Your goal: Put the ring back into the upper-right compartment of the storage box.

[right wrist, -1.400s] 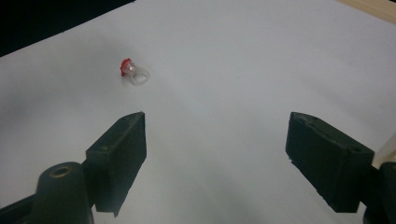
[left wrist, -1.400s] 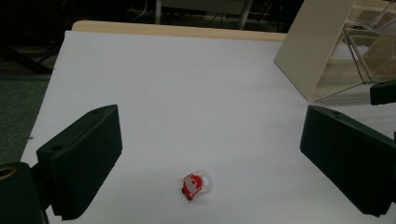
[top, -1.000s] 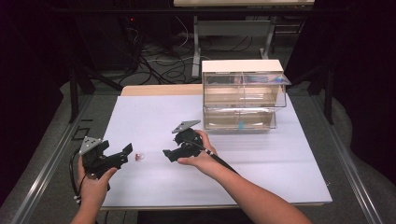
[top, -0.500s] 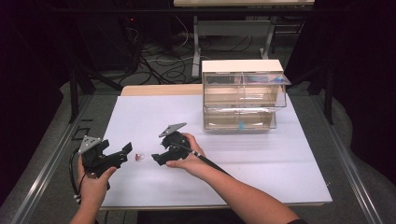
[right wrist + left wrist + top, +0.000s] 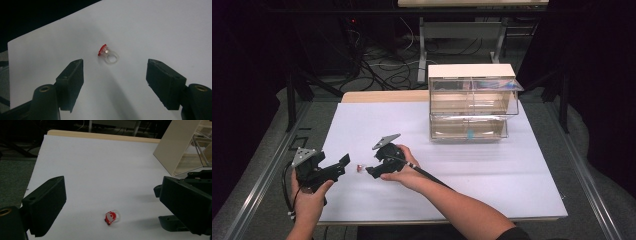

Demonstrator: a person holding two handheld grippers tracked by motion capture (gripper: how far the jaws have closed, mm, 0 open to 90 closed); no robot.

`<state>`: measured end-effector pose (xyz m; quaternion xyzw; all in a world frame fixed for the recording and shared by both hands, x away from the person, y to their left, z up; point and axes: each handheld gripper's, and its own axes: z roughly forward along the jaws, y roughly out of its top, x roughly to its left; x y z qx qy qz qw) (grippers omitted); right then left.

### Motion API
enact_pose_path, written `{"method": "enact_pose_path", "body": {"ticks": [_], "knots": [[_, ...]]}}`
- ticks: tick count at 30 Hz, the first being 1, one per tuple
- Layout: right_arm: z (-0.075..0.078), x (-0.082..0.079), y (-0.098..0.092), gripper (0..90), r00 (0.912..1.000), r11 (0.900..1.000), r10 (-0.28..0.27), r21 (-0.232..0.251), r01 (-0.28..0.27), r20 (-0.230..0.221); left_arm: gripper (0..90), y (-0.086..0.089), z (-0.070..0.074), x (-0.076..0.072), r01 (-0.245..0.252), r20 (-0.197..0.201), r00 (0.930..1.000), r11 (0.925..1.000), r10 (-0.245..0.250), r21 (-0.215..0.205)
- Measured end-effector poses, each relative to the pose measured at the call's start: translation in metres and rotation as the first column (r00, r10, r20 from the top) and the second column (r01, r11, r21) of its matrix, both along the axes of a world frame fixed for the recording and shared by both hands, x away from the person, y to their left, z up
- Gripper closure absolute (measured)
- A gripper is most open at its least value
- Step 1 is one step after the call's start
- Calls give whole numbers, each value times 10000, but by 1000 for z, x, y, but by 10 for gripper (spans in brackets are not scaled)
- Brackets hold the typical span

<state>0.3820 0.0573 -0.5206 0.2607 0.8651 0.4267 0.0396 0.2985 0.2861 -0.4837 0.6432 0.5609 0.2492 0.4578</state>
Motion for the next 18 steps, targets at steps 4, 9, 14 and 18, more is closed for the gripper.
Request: {"method": "enact_pose_path", "body": {"ticks": [4,9,14,18], "knots": [[-5,0,9,308,9999,9996,-99,279,97,55,69,3,0,-5,-147,2,9999,9999,147,-7],[-6,4,20,347,9998,9998,209,56,-208,-47,69,9,0,-12,-338,18,9994,9994,338,-40],[-13,10,33,386,9989,9990,445,41,-444,-147,69,14,1,-18,-480,16,9988,9988,480,-70],[-16,10,42,408,9989,9991,423,-71,-424,-186,69,16,1,-21,-521,50,9986,9986,521,-51]]}}
